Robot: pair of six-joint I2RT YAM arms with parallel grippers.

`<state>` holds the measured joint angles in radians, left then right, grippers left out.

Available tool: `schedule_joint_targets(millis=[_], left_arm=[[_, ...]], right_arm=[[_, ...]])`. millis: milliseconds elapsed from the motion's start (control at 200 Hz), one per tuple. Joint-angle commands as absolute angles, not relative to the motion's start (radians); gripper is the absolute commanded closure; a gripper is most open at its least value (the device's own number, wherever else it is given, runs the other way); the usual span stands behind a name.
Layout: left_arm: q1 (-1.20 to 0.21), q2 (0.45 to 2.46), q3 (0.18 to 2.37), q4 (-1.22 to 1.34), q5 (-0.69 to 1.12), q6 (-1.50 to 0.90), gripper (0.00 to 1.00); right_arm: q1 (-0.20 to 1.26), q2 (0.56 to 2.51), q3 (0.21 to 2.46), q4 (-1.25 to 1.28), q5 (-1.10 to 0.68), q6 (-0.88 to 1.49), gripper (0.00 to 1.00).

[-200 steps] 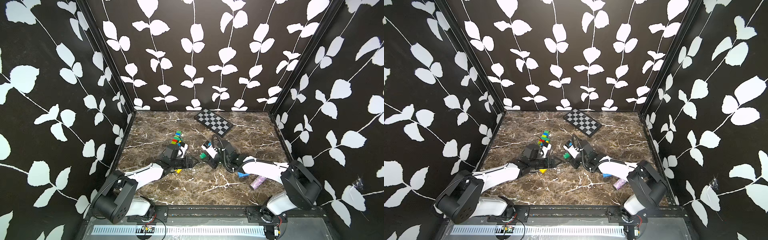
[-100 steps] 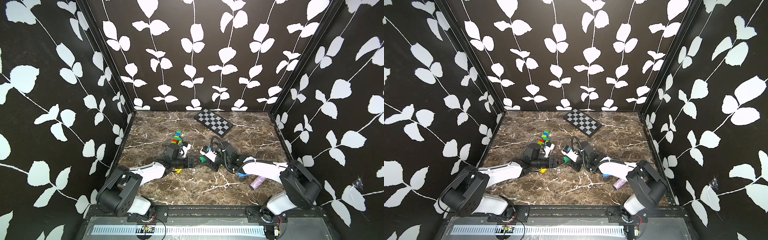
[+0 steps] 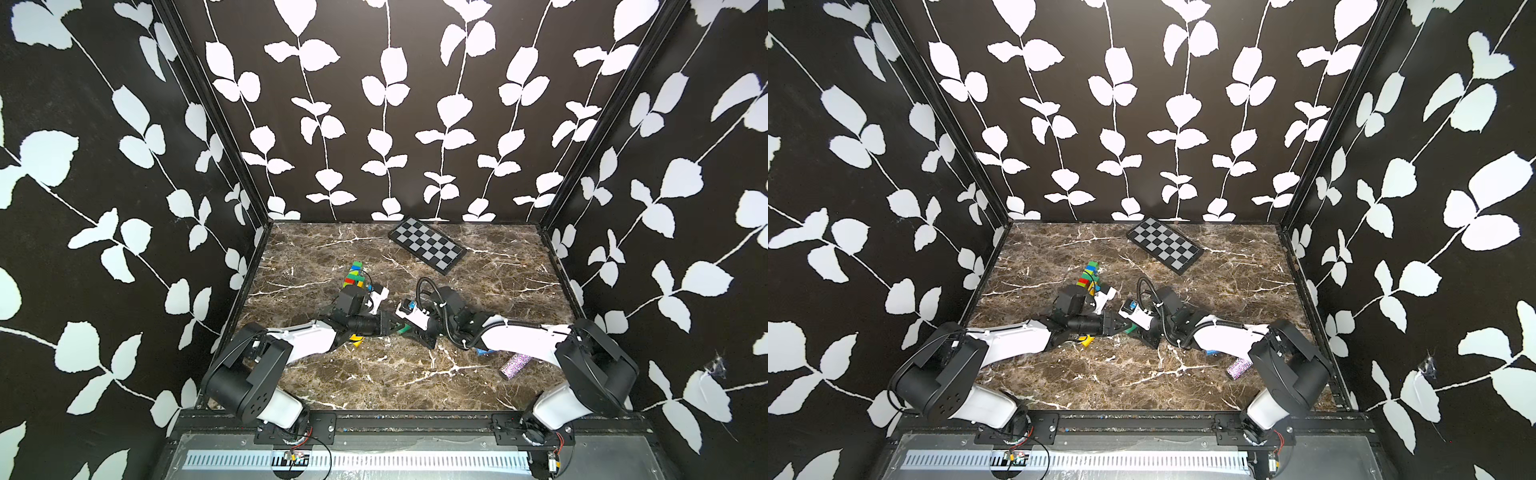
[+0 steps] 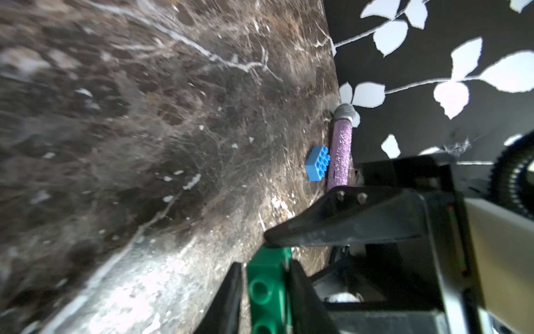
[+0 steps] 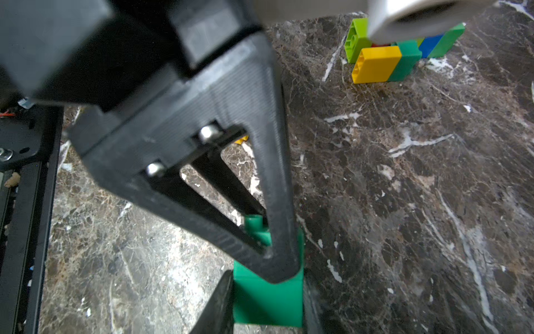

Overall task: Assemble the letter h with lego
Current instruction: Adjust the lego brick at the center of the board.

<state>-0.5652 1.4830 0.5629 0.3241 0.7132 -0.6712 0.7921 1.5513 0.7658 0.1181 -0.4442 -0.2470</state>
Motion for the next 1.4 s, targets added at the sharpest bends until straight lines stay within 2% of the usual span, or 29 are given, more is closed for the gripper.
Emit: schedule_joint_targets(millis=[0,255,315,440,475,485,490,495,510,610,820,940,1015,1120,1390], left_arm=[[-0.568,1.489,0.587,0.316,0.723,-0.654,0.82],[-0.568,1.491,0.589,0.318,0.735,-0.658,1.00],[-0.568,1.489,0.588,0.317,0.731,-0.658,1.00],[-0.569,1.469,0.587,0.284,0.689,-0.642,1.00],[-0.568,1.459,0.586,0.270,0.675,-0.633,1.00],[-0.568,1.456,0.585,0.266,0.668,-0.632,1.00],[-0.568,1.454,0.585,0.264,0.665,-0.630,1.00],[-0.568,1.453,0.585,0.262,0.662,-0.630,1.00],[-0.569,1.447,0.584,0.256,0.654,-0.627,1.00],[-0.568,1.414,0.583,0.212,0.609,-0.603,1.00],[-0.568,1.341,0.576,0.074,0.336,-0.541,1.00],[-0.583,1.305,0.577,-0.008,0.141,-0.542,1.00],[-0.634,1.302,0.636,-0.123,-0.026,-0.533,1.00],[-0.692,1.356,0.758,-0.278,-0.190,-0.560,1.00],[-0.808,1.601,0.974,-0.311,-0.328,-0.626,1.00]], right_arm=[[0.798,1.560,0.808,0.123,-0.444,-0.257,1.00],[0.797,1.564,0.827,0.100,-0.399,-0.218,1.00],[0.795,1.560,0.828,0.098,-0.389,-0.199,0.97],[0.781,1.547,0.829,0.089,-0.385,-0.157,0.69],[0.777,1.542,0.821,0.102,-0.388,-0.145,0.37],[0.776,1.541,0.819,0.106,-0.389,-0.143,0.22],[0.775,1.540,0.818,0.107,-0.390,-0.142,0.12],[0.774,1.538,0.817,0.109,-0.390,-0.141,0.06],[0.773,1.536,0.814,0.113,-0.390,-0.137,0.01],[0.762,1.518,0.793,0.151,-0.399,-0.107,0.01],[0.707,1.408,0.683,0.332,-0.331,0.020,0.01],[0.679,1.315,0.614,0.390,-0.157,0.113,0.01],[0.677,1.274,0.585,0.388,0.026,0.205,0.01],[0.661,1.247,0.596,0.290,0.195,0.363,0.01],[0.647,1.259,0.585,0.255,0.294,0.496,0.01]])
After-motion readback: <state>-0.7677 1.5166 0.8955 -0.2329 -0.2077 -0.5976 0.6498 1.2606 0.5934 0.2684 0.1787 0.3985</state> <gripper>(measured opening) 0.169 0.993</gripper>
